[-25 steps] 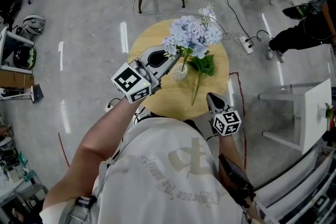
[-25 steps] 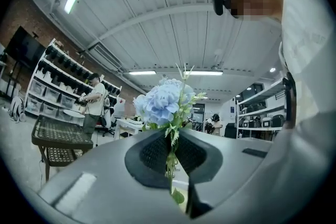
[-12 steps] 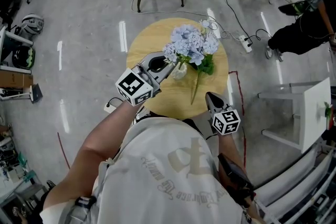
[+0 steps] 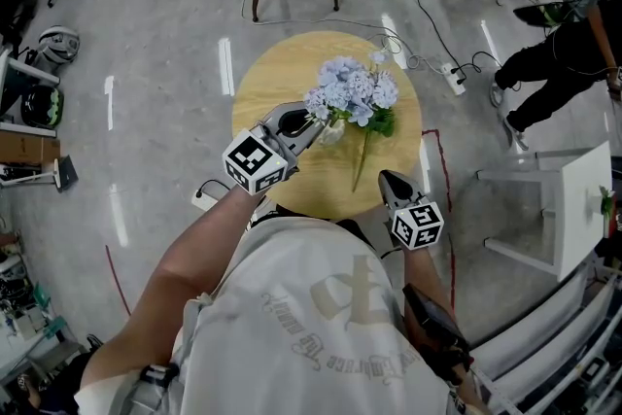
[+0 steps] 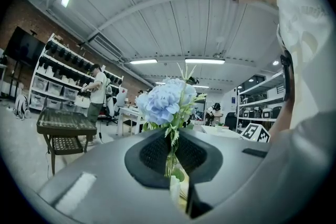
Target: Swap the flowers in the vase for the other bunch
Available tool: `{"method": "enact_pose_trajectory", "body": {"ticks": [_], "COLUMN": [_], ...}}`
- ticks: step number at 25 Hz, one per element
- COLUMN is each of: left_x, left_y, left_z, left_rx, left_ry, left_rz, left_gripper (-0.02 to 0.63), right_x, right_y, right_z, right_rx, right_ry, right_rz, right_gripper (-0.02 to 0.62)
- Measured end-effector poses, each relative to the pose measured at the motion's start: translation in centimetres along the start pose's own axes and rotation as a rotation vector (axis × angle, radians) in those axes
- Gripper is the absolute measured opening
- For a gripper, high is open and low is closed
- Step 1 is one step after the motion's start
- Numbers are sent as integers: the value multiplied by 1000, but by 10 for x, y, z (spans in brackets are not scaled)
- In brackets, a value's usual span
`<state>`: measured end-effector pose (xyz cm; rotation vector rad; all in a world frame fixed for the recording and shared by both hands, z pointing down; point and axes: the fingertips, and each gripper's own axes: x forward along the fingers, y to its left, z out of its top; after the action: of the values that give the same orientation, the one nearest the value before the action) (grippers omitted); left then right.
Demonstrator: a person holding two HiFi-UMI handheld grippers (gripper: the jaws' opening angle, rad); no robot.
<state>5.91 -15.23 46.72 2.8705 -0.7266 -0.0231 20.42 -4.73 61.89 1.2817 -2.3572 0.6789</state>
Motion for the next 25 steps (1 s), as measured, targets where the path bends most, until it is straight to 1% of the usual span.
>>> {"method": "enact_pose_trajectory", "body": {"ticks": [12, 17, 25], "left_x": [-6, -4, 5], "left_y": [4, 2, -1], "left_z": [-41, -41, -42], "left_rx": [-41, -45, -90], "left_ry": [80, 88, 102], "left_rz": [10, 9, 8], "left_gripper": [17, 17, 18], "right_x": [1, 1, 5], "right_y": [3, 5, 2], "right_z": [-4, -3, -5], "right_rx": [4, 3, 11], "right_ry": [2, 1, 4], "right_rz": [2, 6, 11], "right_gripper": [9, 9, 9]}}
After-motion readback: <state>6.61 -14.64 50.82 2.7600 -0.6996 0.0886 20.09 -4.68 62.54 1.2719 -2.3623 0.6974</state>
